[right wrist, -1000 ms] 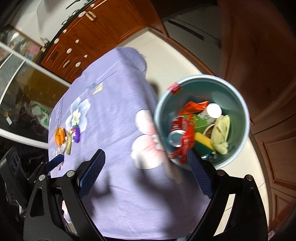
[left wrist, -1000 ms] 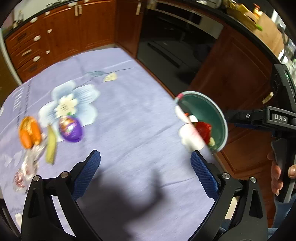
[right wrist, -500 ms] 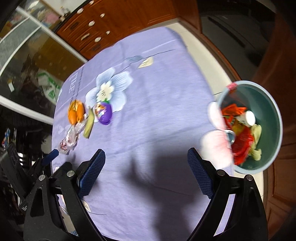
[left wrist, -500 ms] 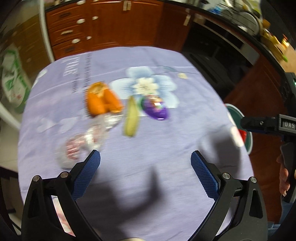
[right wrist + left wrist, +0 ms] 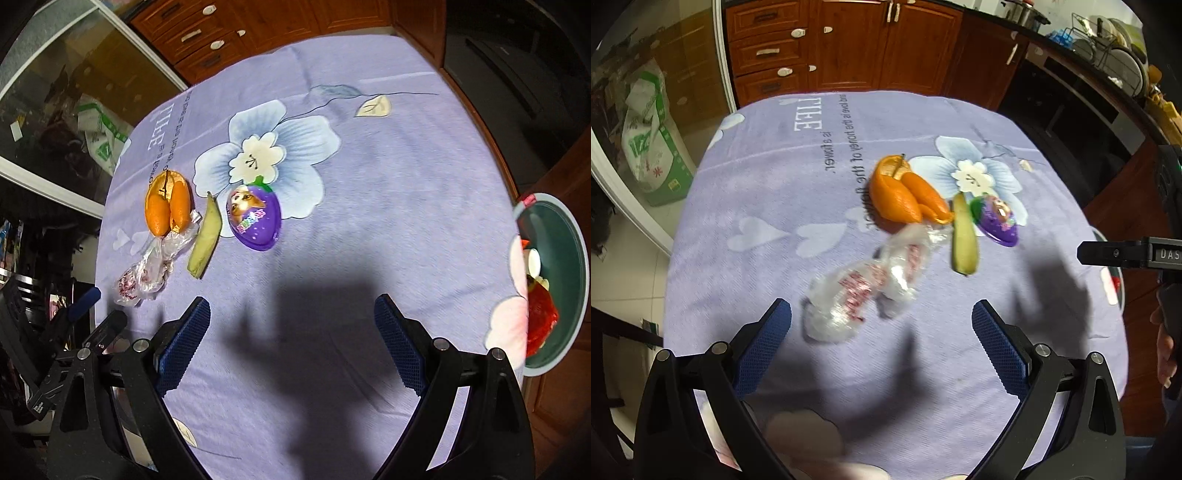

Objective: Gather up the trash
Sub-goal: 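Grasp the clear plastic wrappers with the left tool while the right tool grasps the purple candy egg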

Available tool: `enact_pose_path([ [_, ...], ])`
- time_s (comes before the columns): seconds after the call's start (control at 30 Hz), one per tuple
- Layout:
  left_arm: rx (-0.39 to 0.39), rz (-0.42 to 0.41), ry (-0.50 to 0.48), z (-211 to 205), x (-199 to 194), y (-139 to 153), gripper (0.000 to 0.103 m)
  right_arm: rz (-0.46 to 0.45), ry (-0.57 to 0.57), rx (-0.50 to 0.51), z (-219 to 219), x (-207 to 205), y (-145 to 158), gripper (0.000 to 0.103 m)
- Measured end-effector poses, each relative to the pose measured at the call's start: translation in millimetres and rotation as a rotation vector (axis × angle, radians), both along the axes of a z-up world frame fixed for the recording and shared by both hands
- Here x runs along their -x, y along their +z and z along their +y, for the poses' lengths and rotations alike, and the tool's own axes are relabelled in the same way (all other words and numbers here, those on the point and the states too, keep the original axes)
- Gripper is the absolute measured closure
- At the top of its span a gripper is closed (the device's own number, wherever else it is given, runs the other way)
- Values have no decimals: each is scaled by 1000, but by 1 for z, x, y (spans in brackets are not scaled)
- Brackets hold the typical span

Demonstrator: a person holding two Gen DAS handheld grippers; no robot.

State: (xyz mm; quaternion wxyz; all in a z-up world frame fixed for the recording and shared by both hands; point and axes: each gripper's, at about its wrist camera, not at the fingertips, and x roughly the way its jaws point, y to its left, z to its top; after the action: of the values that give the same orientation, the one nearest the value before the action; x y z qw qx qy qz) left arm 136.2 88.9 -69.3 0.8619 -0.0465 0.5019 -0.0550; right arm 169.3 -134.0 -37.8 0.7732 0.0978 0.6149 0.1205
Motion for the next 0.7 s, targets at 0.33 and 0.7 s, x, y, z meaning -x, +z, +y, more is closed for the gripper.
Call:
enact_pose_path([
  [0.33,-62,38,-121,-9,-33,-27,5,14,11,19,18,-16,-12,17],
  [0.7,18,47,-154,-12,-44,-42,62,-3,26,33,30,-32,-12,17],
])
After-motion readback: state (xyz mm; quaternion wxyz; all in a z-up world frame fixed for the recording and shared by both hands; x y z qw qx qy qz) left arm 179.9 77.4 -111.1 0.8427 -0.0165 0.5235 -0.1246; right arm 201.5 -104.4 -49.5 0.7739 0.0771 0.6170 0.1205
